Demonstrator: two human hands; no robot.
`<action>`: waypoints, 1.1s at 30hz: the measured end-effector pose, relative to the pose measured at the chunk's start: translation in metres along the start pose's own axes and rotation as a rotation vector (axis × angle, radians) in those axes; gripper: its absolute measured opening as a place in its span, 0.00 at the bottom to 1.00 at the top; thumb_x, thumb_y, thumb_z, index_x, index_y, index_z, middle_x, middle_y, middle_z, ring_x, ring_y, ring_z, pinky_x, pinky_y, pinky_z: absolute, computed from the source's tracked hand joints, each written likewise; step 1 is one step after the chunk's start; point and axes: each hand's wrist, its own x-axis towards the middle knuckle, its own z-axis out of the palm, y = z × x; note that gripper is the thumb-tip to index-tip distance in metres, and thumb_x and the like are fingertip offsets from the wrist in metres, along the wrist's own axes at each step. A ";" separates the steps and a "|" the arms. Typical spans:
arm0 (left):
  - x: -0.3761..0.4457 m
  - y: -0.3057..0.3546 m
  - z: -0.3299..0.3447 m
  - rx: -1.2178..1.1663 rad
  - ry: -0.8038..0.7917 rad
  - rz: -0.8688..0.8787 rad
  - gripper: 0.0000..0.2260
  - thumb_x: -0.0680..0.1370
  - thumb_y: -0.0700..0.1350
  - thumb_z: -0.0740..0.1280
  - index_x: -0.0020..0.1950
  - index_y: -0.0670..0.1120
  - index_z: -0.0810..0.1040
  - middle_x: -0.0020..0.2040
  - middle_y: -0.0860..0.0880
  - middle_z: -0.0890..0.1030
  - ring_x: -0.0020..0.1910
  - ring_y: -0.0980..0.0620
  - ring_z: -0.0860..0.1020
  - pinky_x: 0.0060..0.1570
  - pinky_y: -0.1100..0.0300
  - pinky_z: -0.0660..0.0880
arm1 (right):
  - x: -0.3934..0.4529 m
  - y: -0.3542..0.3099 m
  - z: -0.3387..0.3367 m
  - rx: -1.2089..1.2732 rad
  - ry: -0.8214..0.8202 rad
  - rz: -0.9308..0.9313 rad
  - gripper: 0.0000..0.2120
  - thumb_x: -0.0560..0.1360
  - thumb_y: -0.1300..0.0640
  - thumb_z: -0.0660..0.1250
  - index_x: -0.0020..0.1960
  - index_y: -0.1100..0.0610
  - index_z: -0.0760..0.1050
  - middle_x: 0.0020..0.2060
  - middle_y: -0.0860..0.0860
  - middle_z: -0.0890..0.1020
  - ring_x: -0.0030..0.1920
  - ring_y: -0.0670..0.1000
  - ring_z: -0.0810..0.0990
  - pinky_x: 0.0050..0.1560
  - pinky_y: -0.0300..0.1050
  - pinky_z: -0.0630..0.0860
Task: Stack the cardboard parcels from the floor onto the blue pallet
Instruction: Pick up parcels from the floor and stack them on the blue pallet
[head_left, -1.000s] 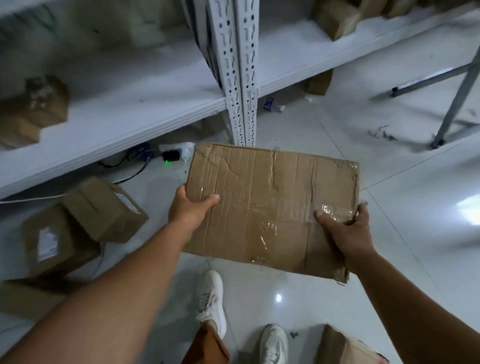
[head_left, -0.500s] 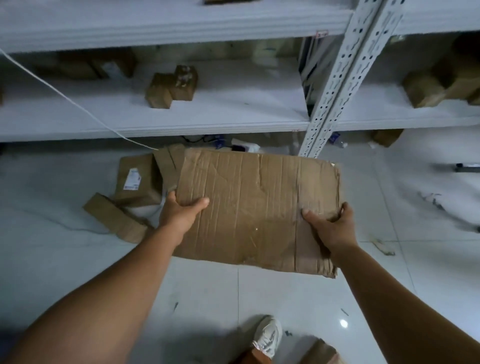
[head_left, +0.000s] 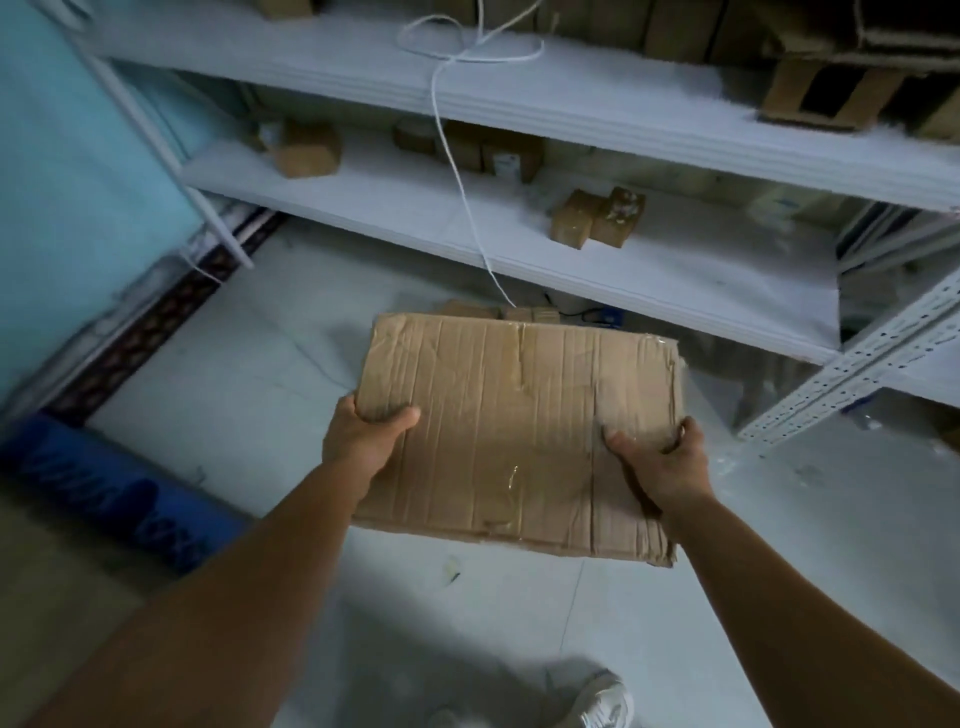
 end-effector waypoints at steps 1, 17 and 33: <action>0.000 -0.007 -0.019 -0.014 0.023 -0.003 0.36 0.69 0.55 0.75 0.72 0.45 0.65 0.68 0.44 0.73 0.66 0.41 0.71 0.62 0.49 0.69 | -0.009 -0.008 0.013 -0.020 -0.021 -0.021 0.45 0.63 0.40 0.76 0.72 0.46 0.56 0.67 0.55 0.67 0.65 0.63 0.69 0.62 0.66 0.70; -0.033 -0.126 -0.220 -0.325 0.422 -0.281 0.35 0.71 0.52 0.74 0.73 0.44 0.64 0.68 0.43 0.72 0.65 0.41 0.71 0.60 0.50 0.69 | -0.100 -0.096 0.213 -0.306 -0.422 -0.265 0.50 0.59 0.38 0.76 0.73 0.49 0.55 0.66 0.54 0.69 0.63 0.60 0.71 0.61 0.61 0.72; -0.129 -0.228 -0.298 -0.552 0.923 -0.553 0.37 0.62 0.55 0.79 0.66 0.42 0.72 0.60 0.44 0.79 0.56 0.43 0.78 0.57 0.47 0.77 | -0.207 -0.121 0.350 -0.536 -0.860 -0.503 0.50 0.62 0.40 0.77 0.75 0.53 0.53 0.67 0.57 0.69 0.64 0.62 0.71 0.64 0.64 0.69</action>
